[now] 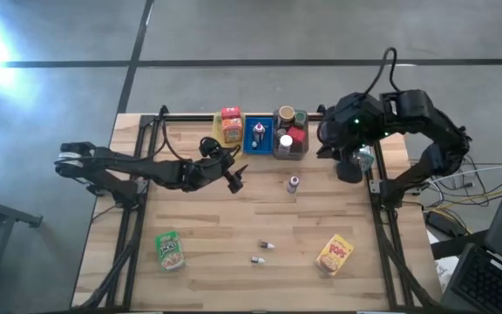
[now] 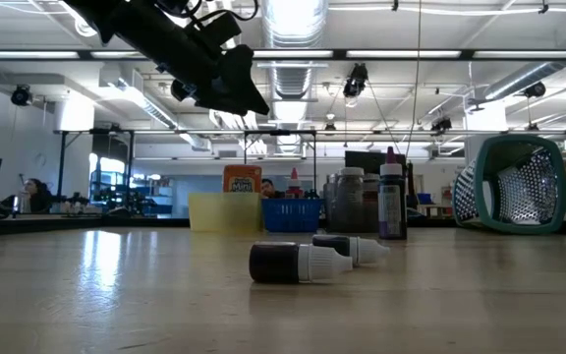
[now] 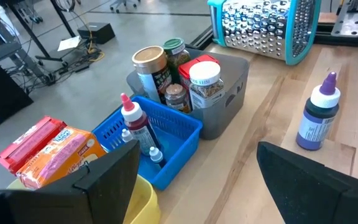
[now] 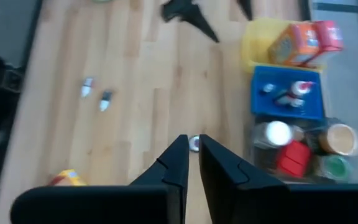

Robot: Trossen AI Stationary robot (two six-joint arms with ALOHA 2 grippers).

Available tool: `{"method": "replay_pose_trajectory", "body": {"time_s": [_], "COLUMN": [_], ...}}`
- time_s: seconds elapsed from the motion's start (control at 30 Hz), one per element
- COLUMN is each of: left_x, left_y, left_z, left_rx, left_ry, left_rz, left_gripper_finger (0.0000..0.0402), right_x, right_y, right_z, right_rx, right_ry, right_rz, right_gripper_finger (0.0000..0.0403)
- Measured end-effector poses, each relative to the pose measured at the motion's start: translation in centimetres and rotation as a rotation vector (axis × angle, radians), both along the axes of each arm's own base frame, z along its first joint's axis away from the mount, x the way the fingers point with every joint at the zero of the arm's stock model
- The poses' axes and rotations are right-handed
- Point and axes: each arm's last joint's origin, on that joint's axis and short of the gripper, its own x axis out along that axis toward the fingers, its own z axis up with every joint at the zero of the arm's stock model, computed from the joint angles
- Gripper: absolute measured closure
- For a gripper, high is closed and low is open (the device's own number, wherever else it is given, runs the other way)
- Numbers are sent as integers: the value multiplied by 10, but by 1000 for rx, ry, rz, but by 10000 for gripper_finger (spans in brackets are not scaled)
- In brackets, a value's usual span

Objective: Pick & Place Kitchen Items
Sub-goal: Put the yellow cereal box into the yellow bin

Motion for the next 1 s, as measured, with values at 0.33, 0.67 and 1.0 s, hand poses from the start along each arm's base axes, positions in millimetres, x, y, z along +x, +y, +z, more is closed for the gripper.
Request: {"method": "replay_pose_trajectory", "body": {"time_s": [0.33,0.67,1.0], "left_x": [0,0,0], "left_y": [0,0,0], "left_z": [0,0,0], "left_rx": [0,-1,-1], "left_ry": [0,-1,-1], "left_rz": [0,0,0], "left_gripper_finger": [73,73,73], "right_x": [2,13,10], "right_y": [27,74,85], "right_z": [-6,-62,-103], "right_rx": [119,69,17], "right_ry": [31,277,320], "right_rz": [160,259,165], "right_gripper_finger": [303,229,66]}}
